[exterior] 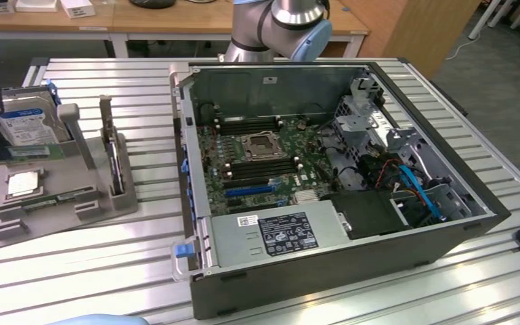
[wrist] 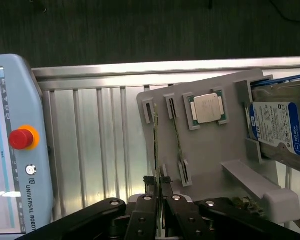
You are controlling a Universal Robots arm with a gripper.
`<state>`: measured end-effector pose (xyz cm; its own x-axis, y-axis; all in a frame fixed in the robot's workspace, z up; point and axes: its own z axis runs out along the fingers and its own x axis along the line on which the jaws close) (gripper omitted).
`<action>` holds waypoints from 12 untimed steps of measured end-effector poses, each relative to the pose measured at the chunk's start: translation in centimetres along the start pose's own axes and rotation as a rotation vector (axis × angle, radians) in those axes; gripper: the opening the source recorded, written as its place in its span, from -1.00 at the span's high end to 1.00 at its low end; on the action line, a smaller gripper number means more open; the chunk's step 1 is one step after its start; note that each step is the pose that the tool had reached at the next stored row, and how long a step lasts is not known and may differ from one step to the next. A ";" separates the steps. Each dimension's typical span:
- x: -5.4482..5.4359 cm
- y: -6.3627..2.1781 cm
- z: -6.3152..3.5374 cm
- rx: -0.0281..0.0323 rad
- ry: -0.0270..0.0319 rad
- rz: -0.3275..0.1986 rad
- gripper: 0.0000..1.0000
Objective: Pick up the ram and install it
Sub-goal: 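Pick up the ram and move it above insertion slot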
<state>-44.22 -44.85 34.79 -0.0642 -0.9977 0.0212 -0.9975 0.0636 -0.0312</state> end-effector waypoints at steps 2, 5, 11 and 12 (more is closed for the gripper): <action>0.0 0.00 0.00 0.0000 -0.0001 -0.001 0.73; 0.0 0.00 -0.12 -0.0003 0.0001 -0.002 0.73; 0.0 -0.07 -0.92 -0.0005 -0.0003 -0.003 0.73; 0.0 -0.08 -1.09 -0.0008 -0.0002 -0.003 0.73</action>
<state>-44.17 -44.85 35.88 -0.0616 -0.9979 0.0210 -0.9977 0.0610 -0.0304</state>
